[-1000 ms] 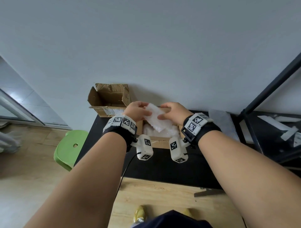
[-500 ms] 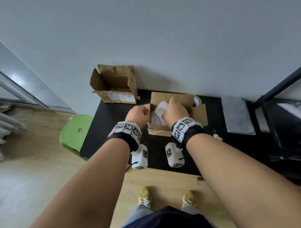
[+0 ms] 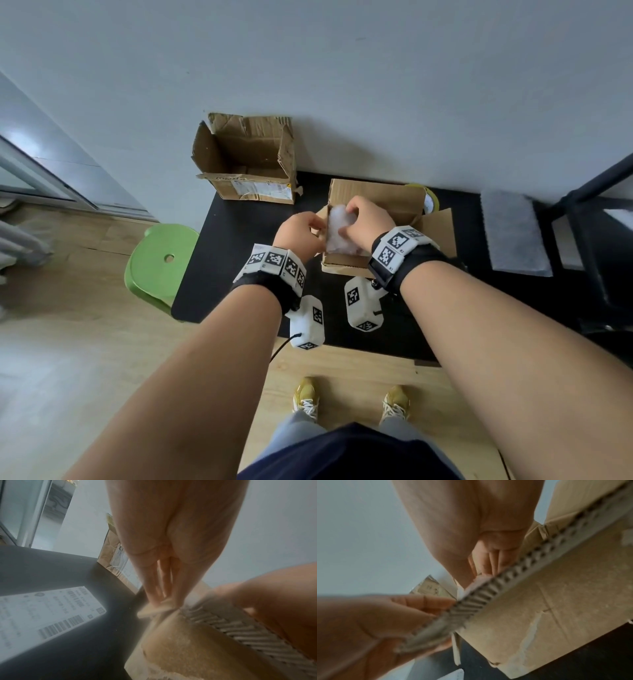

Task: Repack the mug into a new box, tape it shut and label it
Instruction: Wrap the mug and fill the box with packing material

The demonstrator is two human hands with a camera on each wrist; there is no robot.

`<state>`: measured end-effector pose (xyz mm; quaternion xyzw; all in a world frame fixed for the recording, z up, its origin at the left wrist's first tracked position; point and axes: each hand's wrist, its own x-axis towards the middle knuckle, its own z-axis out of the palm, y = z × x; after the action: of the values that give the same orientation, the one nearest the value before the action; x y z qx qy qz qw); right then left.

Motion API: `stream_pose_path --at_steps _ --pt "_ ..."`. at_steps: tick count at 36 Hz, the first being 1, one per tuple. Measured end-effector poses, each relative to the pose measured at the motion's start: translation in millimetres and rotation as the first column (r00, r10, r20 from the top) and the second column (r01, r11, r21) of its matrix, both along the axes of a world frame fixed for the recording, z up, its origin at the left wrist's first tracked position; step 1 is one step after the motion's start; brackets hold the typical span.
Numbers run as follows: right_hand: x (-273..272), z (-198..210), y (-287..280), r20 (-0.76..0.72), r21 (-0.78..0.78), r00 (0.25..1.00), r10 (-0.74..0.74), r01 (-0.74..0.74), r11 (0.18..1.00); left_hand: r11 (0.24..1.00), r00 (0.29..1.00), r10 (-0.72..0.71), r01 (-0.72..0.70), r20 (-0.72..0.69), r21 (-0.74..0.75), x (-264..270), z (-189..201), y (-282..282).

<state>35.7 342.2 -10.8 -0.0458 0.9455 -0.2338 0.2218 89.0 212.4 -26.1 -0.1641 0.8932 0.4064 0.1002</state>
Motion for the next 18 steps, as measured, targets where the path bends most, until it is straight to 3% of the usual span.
stream_pose_path --at_steps 3,7,11,18 --pt "-0.5 -5.4 -2.1 -0.008 0.032 0.999 0.034 -0.034 0.999 0.999 1.000 0.001 -0.002 0.016 0.032 0.6 0.2 -0.7" --pt "-4.5 -9.4 -9.5 0.077 0.022 0.996 -0.047 0.045 0.999 0.998 1.000 -0.010 0.008 0.023 0.058 0.3 0.1 -3.4" --pt "-11.1 -17.7 -14.9 0.061 0.110 0.997 0.039 -0.045 0.993 0.996 1.000 -0.008 0.006 0.020 0.088 -1.2 -1.0 -6.3" --pt "-13.1 -27.6 -21.0 0.019 0.190 0.997 0.079 -0.081 0.978 0.982 0.999 0.018 -0.023 0.029 0.186 2.2 -5.9 -11.8"
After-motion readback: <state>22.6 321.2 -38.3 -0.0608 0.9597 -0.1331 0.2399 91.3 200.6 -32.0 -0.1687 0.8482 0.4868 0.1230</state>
